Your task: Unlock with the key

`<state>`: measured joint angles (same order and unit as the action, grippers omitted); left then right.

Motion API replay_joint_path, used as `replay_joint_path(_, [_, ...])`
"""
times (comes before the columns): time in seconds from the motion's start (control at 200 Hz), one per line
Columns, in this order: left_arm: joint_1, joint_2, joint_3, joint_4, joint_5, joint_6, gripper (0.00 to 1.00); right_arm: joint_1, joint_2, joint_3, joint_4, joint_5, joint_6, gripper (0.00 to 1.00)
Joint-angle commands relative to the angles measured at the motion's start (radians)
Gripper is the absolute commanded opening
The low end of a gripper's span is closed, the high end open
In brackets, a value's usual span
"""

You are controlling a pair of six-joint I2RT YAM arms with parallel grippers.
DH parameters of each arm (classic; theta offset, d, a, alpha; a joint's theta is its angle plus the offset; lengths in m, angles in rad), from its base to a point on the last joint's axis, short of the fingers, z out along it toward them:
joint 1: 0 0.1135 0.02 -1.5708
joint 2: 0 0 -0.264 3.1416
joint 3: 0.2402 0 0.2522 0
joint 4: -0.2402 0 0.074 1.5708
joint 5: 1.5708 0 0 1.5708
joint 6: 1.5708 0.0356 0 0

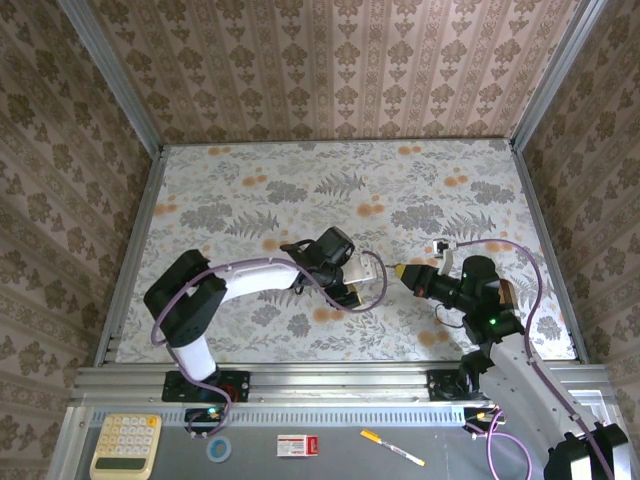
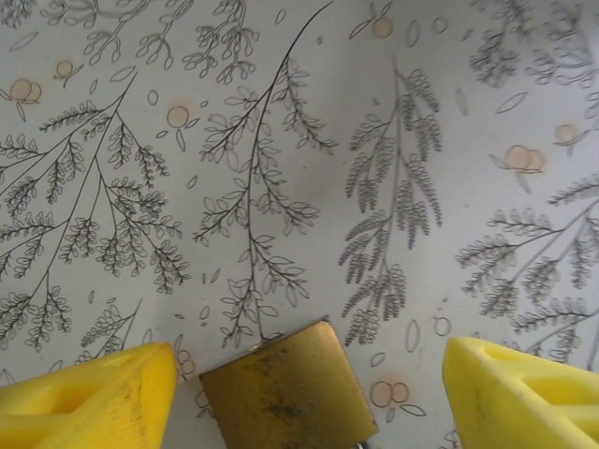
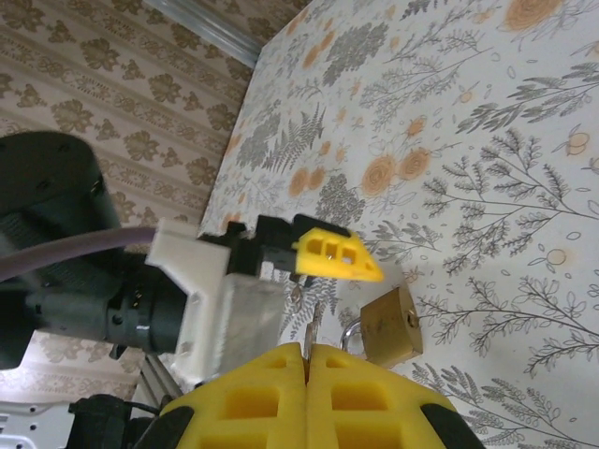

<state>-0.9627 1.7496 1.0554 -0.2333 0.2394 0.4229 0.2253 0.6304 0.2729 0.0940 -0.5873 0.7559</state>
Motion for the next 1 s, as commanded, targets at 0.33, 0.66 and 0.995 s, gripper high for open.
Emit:
replay_joint_path(0.33, [-0.024, 0.108, 0.15, -0.275, -0.074, -0.076, 0.7, -0.007, -0.007, 0.015, -0.006, -0.067, -0.029, 0.0])
replay_joint_path(0.66, [-0.021, 0.185, 0.198, -0.278, -0.079, -0.165, 0.66, -0.009, -0.057, 0.012, -0.042, -0.058, -0.03, 0.0])
replay_joint_path(0.995, [-0.013, 0.121, 0.126, -0.233, -0.126, -0.179, 0.69, -0.012, -0.097, 0.0, -0.068, -0.053, -0.024, 0.0])
